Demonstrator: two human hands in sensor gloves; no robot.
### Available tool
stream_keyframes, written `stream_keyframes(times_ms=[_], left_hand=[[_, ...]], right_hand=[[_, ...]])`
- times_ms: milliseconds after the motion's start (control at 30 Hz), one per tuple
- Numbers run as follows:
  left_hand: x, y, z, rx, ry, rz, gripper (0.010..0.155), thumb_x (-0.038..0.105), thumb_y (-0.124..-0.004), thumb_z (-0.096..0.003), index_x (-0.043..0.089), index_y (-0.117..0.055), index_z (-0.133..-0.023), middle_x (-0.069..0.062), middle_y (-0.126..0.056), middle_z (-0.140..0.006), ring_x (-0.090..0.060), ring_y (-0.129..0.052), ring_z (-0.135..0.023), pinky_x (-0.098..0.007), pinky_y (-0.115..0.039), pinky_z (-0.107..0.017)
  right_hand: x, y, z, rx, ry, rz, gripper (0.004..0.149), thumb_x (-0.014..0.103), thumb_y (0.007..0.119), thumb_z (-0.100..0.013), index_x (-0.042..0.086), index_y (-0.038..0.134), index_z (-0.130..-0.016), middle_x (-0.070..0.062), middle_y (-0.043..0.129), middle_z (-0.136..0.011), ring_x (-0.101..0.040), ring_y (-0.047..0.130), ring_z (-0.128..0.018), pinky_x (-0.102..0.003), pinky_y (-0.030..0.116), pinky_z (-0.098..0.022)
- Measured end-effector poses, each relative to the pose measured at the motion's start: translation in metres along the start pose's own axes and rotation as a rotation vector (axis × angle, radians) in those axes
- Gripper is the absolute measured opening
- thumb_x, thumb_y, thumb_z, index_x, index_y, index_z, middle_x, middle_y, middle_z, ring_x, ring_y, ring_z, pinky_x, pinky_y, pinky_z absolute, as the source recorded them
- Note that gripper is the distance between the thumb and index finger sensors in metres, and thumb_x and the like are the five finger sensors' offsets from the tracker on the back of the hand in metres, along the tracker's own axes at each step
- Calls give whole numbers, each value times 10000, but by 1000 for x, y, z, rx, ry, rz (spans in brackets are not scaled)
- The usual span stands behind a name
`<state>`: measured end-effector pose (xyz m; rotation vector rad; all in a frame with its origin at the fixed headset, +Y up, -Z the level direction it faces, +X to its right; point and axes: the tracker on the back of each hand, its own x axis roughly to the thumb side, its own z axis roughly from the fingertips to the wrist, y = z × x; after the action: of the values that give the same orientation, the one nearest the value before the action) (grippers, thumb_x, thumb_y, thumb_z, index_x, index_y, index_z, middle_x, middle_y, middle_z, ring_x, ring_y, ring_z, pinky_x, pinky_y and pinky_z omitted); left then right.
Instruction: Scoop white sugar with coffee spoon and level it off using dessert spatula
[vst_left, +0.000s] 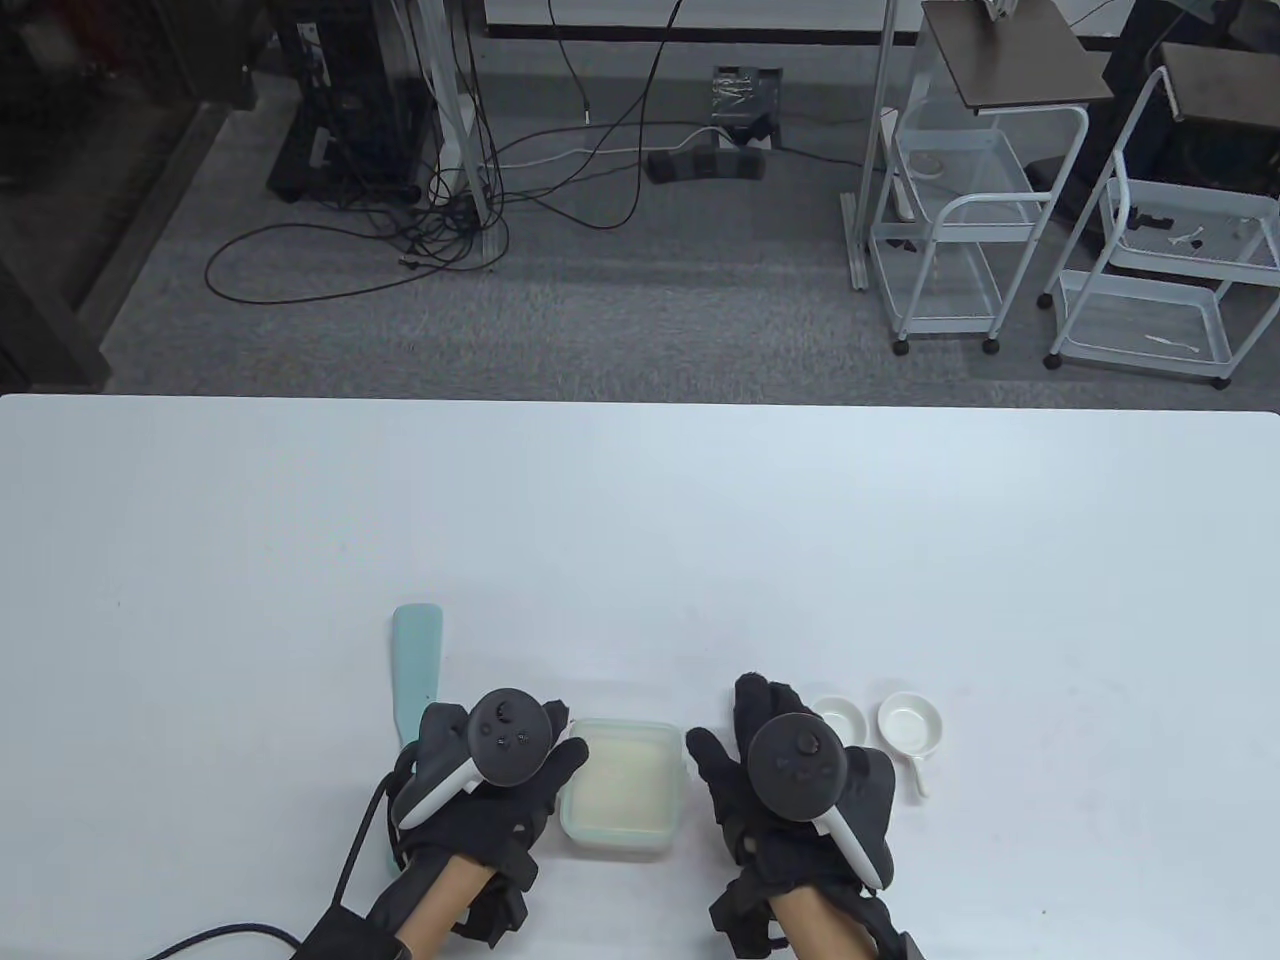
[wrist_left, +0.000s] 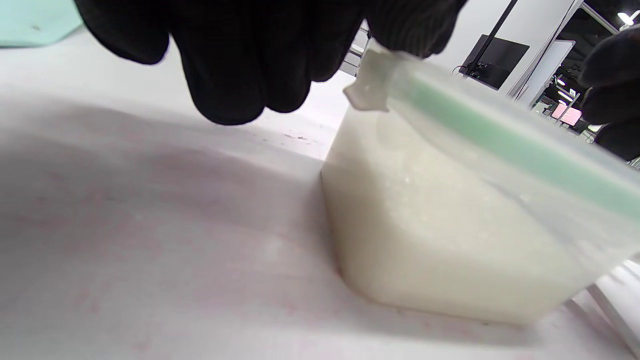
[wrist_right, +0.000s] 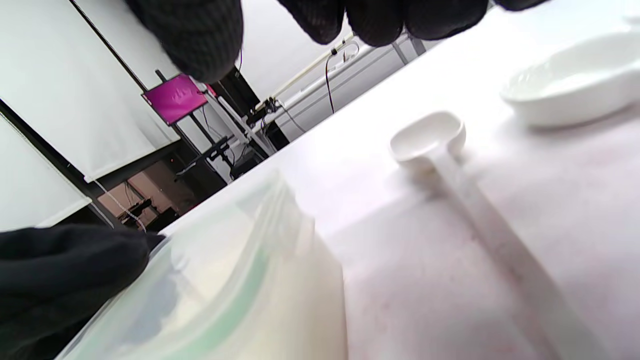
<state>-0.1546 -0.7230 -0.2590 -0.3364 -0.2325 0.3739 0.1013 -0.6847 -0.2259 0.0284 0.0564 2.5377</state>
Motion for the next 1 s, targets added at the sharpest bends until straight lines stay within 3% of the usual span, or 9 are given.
stream_keyframes(times_ms=[200,367,500,633,900,1000], left_hand=[[3,2,4,102,-53,-172,788,555,-599,-634,28,-508,-1213,-282,-648,-1173,-515,-757,-989,-716,-598,-705],[13,1,7,144,-230,-212,876,620,-545,-604,34,-406,-1239,-336,-439,-1247,-617,-566,-1058,-786,-486,-700],[24,-11,6,61,-355,-249,1018,700,-508,-544,23,-241,-1255,-355,-247,-1272,-678,-405,-1080,-825,-400,-689],[34,-18,3,12,-422,-303,1157,771,-533,-456,19,-152,-1248,-350,-174,-1272,-691,-313,-1086,-844,-357,-677],[43,-23,-3,-82,-448,-337,1261,814,-590,-413,-3,-89,-1233,-353,-200,-1279,-678,-296,-1098,-850,-355,-679],[44,-24,-6,-164,-432,-320,1302,804,-702,-417,-5,-94,-1236,-335,-230,-1292,-664,-329,-1112,-855,-367,-684]], right_hand=[[-2,-6,1,-55,-5,69,784,427,724,-578,-25,390,-1124,-387,332,-1144,-722,362,-974,-867,367,-638],[-1,-9,2,-69,-15,77,788,432,720,-578,-22,382,-1126,-386,323,-1147,-722,347,-978,-871,358,-637],[-1,-10,3,-75,-11,76,788,433,718,-579,-23,380,-1126,-392,313,-1145,-723,341,-979,-871,356,-638],[-2,-12,3,-84,-5,65,793,433,717,-580,-25,371,-1127,-393,297,-1145,-724,332,-978,-872,351,-638],[-5,-15,2,-92,6,69,795,433,717,-581,-25,366,-1128,-395,285,-1146,-724,321,-980,-874,345,-638],[-5,-15,2,-90,10,72,797,433,716,-581,-26,362,-1128,-394,284,-1145,-724,319,-980,-873,344,-639]])
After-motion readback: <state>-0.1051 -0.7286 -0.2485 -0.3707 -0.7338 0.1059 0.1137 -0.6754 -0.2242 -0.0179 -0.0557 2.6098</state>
